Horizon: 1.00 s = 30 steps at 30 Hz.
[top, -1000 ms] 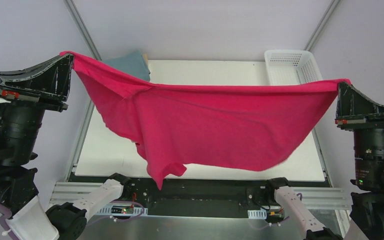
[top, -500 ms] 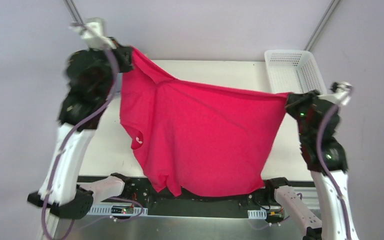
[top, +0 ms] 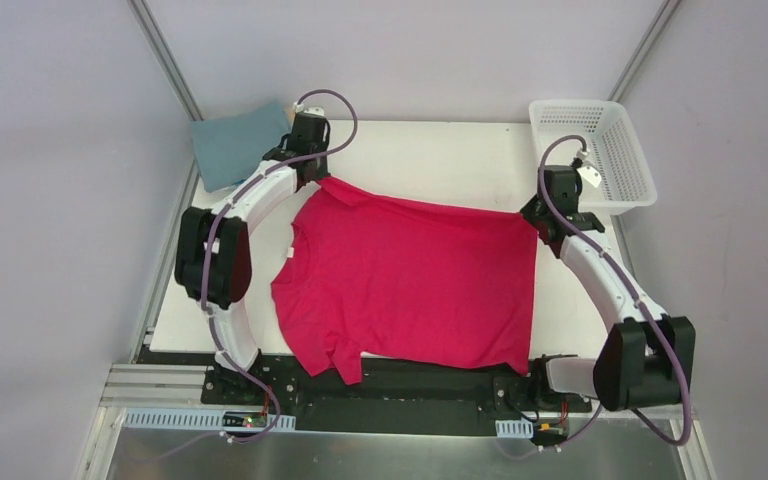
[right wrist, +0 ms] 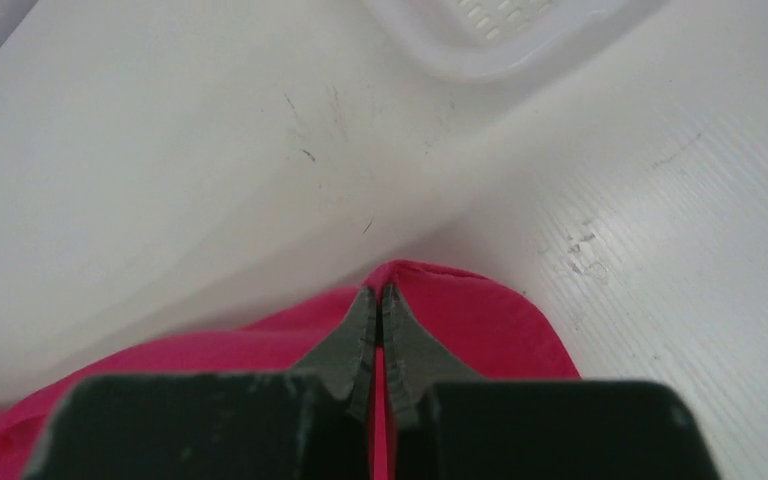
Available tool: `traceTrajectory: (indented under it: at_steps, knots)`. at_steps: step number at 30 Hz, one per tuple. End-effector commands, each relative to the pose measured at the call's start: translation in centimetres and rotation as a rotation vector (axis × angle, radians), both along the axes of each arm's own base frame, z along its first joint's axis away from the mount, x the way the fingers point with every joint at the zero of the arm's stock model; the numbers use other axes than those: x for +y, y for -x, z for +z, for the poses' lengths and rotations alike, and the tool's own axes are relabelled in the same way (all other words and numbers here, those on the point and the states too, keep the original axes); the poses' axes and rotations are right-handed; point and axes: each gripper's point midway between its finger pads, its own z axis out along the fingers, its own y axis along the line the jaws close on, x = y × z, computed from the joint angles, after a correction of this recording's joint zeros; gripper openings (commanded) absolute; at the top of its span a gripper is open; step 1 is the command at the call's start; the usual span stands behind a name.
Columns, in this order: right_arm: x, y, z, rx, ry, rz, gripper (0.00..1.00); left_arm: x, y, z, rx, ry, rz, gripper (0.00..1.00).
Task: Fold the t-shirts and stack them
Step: Flatten out the tshirt
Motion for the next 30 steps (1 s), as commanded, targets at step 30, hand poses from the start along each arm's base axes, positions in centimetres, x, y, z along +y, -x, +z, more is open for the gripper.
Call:
traceTrajectory:
  at_steps: [30]
  knots:
    - [-1.7,-17.2,-2.5,-0.032,0.072,-0.039,0.02,0.0,-15.6,-2.8,-0.102,0.116,0.032,0.07]
